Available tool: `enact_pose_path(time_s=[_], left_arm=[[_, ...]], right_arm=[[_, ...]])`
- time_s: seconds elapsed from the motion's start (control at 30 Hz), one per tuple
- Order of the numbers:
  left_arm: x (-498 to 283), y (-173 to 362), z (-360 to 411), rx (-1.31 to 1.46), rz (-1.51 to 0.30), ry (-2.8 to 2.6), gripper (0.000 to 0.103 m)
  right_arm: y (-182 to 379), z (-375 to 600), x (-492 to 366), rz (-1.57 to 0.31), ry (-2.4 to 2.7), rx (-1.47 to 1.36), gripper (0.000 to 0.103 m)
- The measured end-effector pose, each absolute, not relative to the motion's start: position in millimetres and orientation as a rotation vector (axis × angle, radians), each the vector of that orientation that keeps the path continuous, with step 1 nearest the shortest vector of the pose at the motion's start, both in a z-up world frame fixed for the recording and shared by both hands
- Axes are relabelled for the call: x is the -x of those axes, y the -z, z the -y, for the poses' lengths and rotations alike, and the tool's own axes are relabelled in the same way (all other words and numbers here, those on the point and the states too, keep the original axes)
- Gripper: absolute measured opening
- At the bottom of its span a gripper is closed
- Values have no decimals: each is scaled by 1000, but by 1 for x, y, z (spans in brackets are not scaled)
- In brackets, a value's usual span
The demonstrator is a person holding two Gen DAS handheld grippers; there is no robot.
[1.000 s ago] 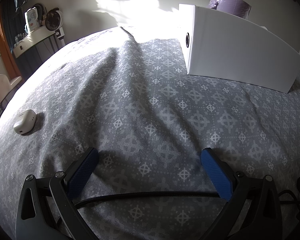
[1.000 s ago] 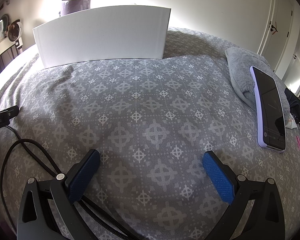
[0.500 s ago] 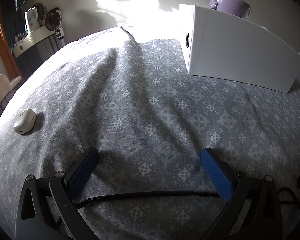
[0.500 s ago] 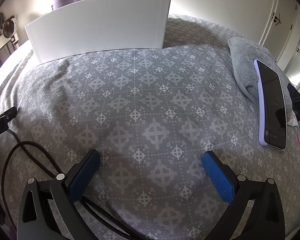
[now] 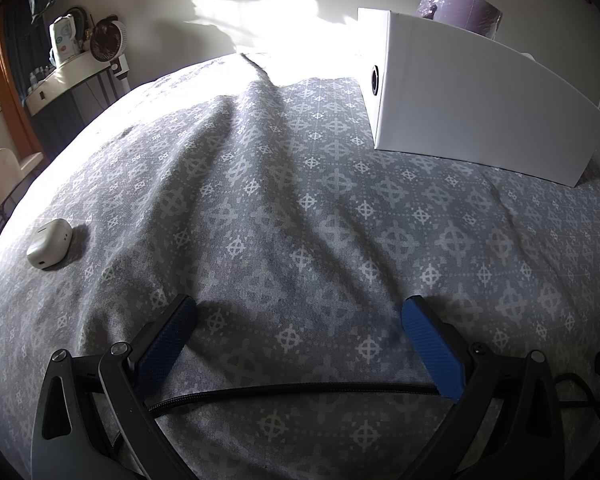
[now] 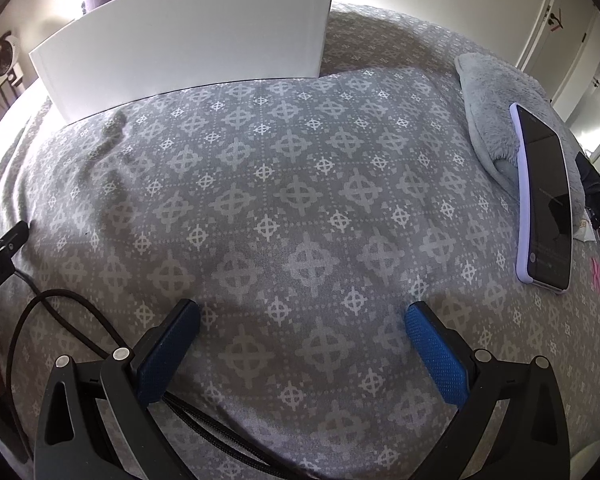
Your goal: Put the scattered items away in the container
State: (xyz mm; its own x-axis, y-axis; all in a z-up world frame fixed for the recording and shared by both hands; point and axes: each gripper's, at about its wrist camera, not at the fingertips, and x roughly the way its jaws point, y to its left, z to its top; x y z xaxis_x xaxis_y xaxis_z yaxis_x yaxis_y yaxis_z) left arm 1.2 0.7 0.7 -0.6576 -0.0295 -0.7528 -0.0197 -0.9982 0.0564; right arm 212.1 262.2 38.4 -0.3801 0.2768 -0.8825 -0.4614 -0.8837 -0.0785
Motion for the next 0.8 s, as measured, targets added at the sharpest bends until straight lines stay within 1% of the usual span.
enact_pose_path(time_s=[0.3,0.8], left_arm=[[-1,-1,-1,-1298,93,2855,103],[-1,-1,-1,-1298,94,2857,103]], right_arm=[[-42,-265,-212,-310,-2239,1416,103],[-48,-279,-231,-523,-1938,1338,103]])
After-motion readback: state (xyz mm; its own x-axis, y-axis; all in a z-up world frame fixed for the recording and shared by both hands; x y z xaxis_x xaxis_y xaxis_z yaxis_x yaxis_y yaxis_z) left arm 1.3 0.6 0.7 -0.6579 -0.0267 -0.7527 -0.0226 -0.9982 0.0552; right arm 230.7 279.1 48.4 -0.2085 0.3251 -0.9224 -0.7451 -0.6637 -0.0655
